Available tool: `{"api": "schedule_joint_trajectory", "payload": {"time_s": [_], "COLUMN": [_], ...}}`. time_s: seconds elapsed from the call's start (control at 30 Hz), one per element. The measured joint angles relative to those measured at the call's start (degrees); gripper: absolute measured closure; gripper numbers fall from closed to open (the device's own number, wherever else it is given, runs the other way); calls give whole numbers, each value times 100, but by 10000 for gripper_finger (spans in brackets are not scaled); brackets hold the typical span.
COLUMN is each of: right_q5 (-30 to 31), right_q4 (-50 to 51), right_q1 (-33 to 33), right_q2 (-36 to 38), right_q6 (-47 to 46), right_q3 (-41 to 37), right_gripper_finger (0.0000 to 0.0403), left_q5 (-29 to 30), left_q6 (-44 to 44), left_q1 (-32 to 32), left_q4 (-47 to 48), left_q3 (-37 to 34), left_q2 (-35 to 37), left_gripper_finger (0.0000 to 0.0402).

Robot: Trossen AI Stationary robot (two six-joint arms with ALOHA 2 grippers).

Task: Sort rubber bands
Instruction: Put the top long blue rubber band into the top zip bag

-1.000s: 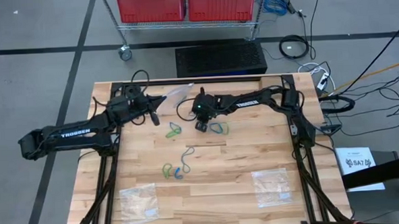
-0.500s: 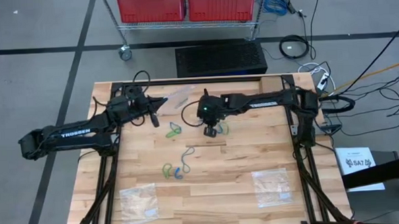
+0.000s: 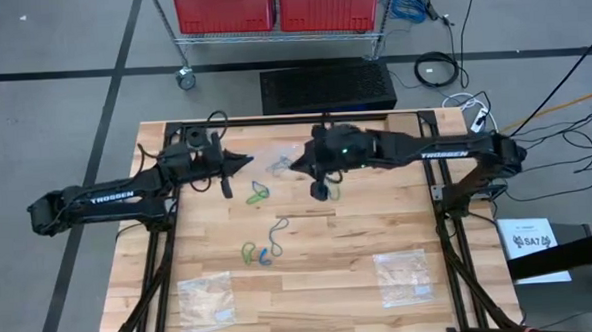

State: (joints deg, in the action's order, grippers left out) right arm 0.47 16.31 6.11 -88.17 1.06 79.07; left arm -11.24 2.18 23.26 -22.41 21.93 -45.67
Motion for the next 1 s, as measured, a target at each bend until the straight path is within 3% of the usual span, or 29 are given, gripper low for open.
{"api": "schedule_joint_trajectory", "payload": {"time_s": [0.17,0.77,1.0], "right_q5": [-56,-231,-220], "right_q4": [-461,-681,-605], "right_q1": [18,17,15], "right_q2": [106,47,49], "right_q6": [155,295,646], "right_q3": [4,8,504], "right_gripper_finger": [403,403,403], "left_q5": [-383,-389,-387], "left_q6": [10,16,10], "left_q1": [-139,-257,-257], "left_q4": [-213,-285,-276], "left_q3": [0,2,2], "left_q2": [-7,-4,-4], "left_gripper_finger": [401,401,401]}}
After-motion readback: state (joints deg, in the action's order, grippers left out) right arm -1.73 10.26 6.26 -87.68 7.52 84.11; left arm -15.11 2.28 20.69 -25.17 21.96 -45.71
